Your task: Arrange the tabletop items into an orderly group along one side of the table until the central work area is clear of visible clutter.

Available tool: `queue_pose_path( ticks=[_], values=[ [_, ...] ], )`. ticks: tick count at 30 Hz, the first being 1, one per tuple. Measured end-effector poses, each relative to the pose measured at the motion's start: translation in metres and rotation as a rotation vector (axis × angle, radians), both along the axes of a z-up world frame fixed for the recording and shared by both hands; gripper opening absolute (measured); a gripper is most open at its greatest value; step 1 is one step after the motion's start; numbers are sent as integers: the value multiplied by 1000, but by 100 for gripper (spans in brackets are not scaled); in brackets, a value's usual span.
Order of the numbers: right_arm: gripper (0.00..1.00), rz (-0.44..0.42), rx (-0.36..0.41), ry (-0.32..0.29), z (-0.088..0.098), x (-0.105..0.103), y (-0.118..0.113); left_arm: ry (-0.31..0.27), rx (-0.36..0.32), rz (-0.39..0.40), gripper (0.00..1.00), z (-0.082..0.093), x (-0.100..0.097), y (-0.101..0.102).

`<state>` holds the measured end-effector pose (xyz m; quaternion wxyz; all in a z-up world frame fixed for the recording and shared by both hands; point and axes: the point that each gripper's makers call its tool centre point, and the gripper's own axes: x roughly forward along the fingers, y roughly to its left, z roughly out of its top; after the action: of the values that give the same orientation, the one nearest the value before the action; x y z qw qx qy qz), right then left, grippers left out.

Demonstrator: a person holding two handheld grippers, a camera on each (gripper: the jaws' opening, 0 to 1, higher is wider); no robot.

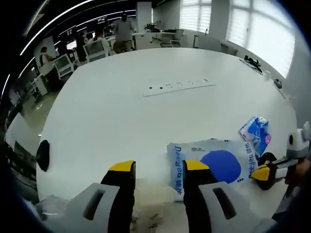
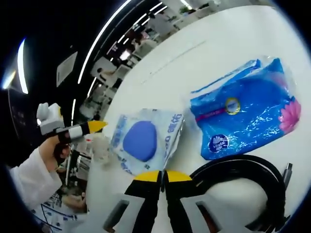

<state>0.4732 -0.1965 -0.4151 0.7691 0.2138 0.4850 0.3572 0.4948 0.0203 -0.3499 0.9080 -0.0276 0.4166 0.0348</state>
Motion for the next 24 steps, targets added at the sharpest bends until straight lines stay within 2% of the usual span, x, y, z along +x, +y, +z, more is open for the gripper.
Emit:
queue_pose_path(
  ticks=[6, 8, 9, 11, 13, 14, 15, 17, 18, 19, 21, 23, 24],
  values=[
    [0, -4, 6, 2, 2, -3, 0, -16, 5, 15, 35, 5, -1, 4],
    [0, -1, 5, -1, 2, -3, 0, -38, 20, 0, 34, 13, 2, -7],
    [0, -1, 5, -2, 1, -1, 1, -68, 14, -35, 34, 18, 9, -17],
    [0, -2, 4, -5, 2, -2, 0, -113, -37, -117, 35, 20, 27, -37],
    [0, -1, 4, -9, 3, -3, 0, -121, -72, -153, 40, 16, 36, -53],
    [0, 0, 6, -9, 6, -7, -1, -109, -74, -155, 41, 9, 39, -56],
    [0, 0, 6, -8, 9, -9, -2, -61, -65, -147, 41, -2, 39, -56],
    [0, 8, 1, -12, 12, -12, -3, 64, 1, -119, 38, -26, 29, -44],
    [0, 10, 0, -13, 12, -12, -3, 77, 0, -105, 38, -29, 27, -51],
    [0, 14, -3, -17, 12, -12, -4, 85, -51, -70, 39, -37, 26, -54],
    [0, 17, -5, -19, 10, -9, -3, 111, -99, -33, 41, -47, 24, -56],
    [0, 18, -5, -20, 8, -7, -3, 128, -79, -45, 32, -51, 23, -55],
    [0, 15, -2, -19, 8, -7, -3, 157, -43, -64, 21, -52, 17, -51]
  ],
)
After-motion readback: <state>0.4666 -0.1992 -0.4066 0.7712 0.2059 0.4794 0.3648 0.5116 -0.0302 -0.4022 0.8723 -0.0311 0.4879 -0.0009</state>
